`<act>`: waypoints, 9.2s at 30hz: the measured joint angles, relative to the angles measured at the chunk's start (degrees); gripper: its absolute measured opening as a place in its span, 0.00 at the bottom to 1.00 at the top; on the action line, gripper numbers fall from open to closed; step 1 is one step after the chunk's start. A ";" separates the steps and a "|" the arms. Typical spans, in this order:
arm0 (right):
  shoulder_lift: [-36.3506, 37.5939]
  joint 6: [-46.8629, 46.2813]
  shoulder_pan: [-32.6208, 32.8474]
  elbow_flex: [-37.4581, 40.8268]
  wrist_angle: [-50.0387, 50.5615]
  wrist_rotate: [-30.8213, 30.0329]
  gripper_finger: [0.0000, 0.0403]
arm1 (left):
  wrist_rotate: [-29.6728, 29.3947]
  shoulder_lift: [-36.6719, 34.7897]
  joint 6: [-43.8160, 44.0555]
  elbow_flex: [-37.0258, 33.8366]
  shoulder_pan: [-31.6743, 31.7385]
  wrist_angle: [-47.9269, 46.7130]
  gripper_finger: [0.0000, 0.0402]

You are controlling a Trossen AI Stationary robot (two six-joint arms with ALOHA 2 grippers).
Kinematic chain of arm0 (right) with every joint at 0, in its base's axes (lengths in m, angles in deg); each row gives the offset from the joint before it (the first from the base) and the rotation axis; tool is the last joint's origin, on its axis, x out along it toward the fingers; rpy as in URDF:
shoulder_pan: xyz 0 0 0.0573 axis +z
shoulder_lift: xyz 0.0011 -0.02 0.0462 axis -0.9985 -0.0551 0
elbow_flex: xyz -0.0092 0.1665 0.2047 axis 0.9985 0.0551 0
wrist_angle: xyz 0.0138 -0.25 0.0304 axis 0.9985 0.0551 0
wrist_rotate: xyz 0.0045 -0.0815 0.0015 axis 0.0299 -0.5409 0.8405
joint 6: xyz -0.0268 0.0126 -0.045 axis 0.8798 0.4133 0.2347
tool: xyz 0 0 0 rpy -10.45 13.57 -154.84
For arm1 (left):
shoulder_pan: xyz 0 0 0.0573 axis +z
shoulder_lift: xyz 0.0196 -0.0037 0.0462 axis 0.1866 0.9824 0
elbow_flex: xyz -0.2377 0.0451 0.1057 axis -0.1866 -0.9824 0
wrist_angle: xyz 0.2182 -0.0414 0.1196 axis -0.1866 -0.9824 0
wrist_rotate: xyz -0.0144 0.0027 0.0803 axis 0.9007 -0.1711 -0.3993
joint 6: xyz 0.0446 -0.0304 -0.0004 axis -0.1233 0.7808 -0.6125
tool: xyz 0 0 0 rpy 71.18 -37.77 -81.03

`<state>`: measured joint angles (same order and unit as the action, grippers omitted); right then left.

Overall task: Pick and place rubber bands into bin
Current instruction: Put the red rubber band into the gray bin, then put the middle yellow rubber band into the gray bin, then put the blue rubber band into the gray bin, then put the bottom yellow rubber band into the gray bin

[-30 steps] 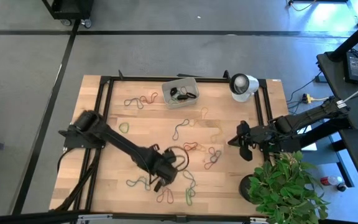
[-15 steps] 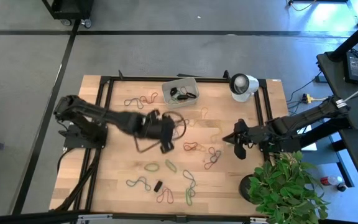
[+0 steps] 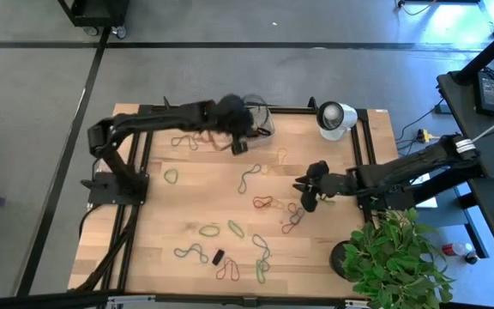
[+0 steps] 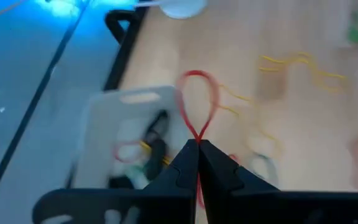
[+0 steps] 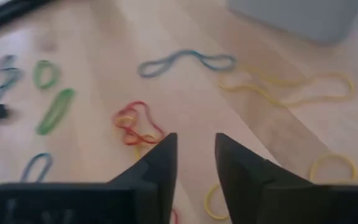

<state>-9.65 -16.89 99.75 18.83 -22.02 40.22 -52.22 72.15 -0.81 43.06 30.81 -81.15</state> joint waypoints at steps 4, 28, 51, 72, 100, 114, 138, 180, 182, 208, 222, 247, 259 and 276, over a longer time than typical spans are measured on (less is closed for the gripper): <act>-5.39 -4.62 -2.22 -0.17 0.09 0.01 0.38 | 6.20 3.44 -5.01 0.02 6.45 3.82 0.01; -26.40 -18.26 -7.32 -0.63 4.66 -6.27 0.38 | 11.72 16.75 -12.84 0.02 11.10 5.28 0.22; -26.57 0.36 -7.32 -0.51 3.42 -5.69 0.01 | 0.51 -7.16 16.39 0.07 5.98 -10.40 0.22; -23.14 -1.46 -7.60 -0.06 0.23 -2.63 0.01 | -2.67 -36.30 31.43 -35.99 -18.50 -4.06 0.00; -51.79 32.46 -27.66 -71.21 24.55 -0.71 0.01 | -3.41 -64.50 31.95 -60.19 -23.61 1.03 0.00; -64.15 20.41 -36.35 -78.29 38.98 14.13 0.24 | -1.31 -66.08 29.02 -60.17 -23.61 0.75 0.01; -36.27 29.41 -25.74 -64.62 47.90 14.11 0.26 | -12.50 -64.53 29.74 -58.41 -23.60 9.68 0.07; -20.39 -0.62 -8.59 -23.91 20.11 14.19 0.19 | -2.44 -6.52 23.55 -39.00 31.14 -2.04 0.42; -20.39 -0.62 -8.57 -23.91 20.03 14.20 0.19 | -4.63 -5.41 24.15 -38.25 30.58 -1.84 0.38; -20.41 4.15 -8.44 -23.93 19.87 14.19 0.19 | -12.18 -26.58 45.91 -38.51 12.14 -15.86 0.01; -20.41 7.93 -8.44 -23.93 18.35 14.08 0.19 | -24.85 -34.30 53.02 -25.92 -4.67 -14.96 0.00; -20.41 13.15 -8.25 -23.96 15.95 14.12 0.19 | -18.06 13.34 32.11 10.52 3.98 -6.51 0.00; -20.46 16.08 -7.65 -20.92 21.39 16.83 0.19 | -11.10 23.66 40.20 11.23 5.97 -5.26 0.09; -20.46 12.99 -5.18 -15.76 15.99 20.88 0.19 | -6.61 20.11 42.22 17.09 4.53 -13.80 0.39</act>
<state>-30.11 -3.90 94.57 3.07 -6.03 61.10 -58.84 92.26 41.41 60.14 35.34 -94.95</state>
